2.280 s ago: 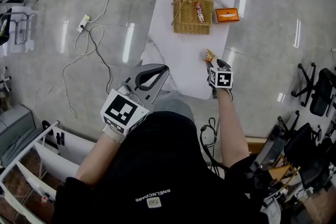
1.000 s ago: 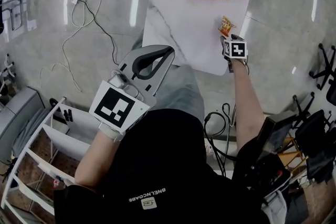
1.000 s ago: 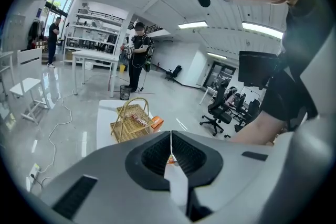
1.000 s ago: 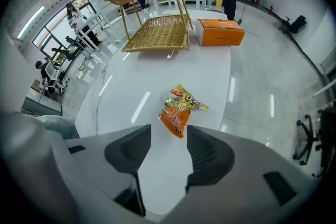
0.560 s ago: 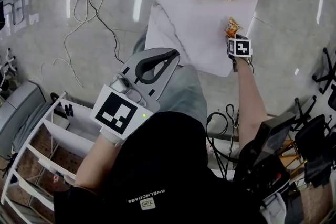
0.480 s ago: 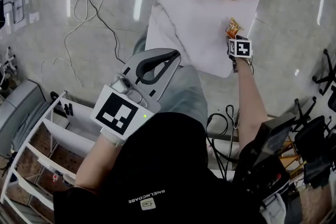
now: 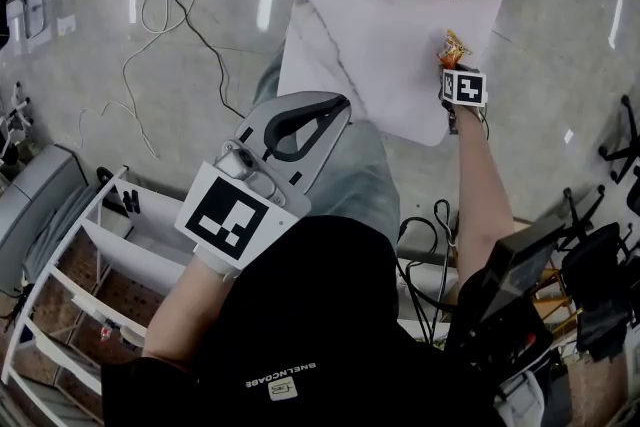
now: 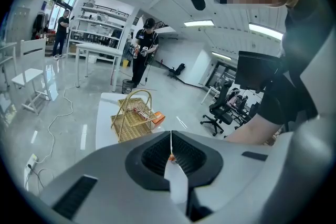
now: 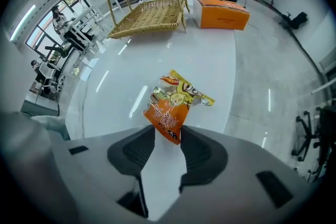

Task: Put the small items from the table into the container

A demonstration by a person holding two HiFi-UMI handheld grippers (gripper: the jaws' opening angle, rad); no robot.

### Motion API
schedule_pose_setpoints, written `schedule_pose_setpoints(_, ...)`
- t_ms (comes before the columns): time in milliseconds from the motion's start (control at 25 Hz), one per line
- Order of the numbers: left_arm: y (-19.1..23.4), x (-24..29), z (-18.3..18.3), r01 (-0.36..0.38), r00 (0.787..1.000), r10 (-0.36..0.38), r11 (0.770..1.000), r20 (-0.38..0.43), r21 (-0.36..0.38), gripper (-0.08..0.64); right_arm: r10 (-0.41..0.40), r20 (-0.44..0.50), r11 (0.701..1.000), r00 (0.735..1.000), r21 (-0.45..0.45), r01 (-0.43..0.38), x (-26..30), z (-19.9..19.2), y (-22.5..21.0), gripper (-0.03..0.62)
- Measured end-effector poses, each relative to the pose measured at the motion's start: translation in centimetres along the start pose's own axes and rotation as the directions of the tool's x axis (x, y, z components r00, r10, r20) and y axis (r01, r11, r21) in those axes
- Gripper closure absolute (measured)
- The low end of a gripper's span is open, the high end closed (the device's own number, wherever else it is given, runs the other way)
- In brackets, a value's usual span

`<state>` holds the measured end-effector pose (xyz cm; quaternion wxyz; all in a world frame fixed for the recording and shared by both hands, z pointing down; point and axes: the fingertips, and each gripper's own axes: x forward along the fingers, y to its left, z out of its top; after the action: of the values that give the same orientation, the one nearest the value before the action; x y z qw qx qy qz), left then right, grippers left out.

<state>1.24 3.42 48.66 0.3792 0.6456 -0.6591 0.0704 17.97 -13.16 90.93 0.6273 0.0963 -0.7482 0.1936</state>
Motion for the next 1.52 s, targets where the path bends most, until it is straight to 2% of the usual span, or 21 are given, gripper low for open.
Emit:
schedule_pose_setpoints(360, 0.0, 0.0, -0.2, -0.005, 1.000, 0.005, 1.000, 0.002, -0.010, 0.552, -0.048, 0.016, 0.997, 0.999, -0.058, 0.048, -0.5, -0.1, -0.4, 0.540)
schedule_pose_setpoints(480, 0.0, 0.0, -0.2, -0.005, 1.000, 0.005, 1.000, 0.001, -0.008, 0.552, -0.056, 0.031, 0.996, 0.998, -0.069, 0.058, -0.6, 0.2, -0.5, 0.558)
schedule_pose_setpoints(1240, -0.5, -0.8, 0.4, -0.001, 0.999, 0.001, 1.000, 0.032, -0.001, 0.552, -0.077, 0.083, 0.994, 0.994, -0.066, 0.082, -3.2, 1.3, -0.2, 0.574)
schedule_pose_setpoints(1520, -1.5, -2.2, 1.9, 0.018, 0.998, -0.020, 0.999, 0.055, 0.044, 0.552, -0.078, 0.129, 0.995, 0.988, -0.046, 0.085, -5.6, 2.8, 0.5, 0.574)
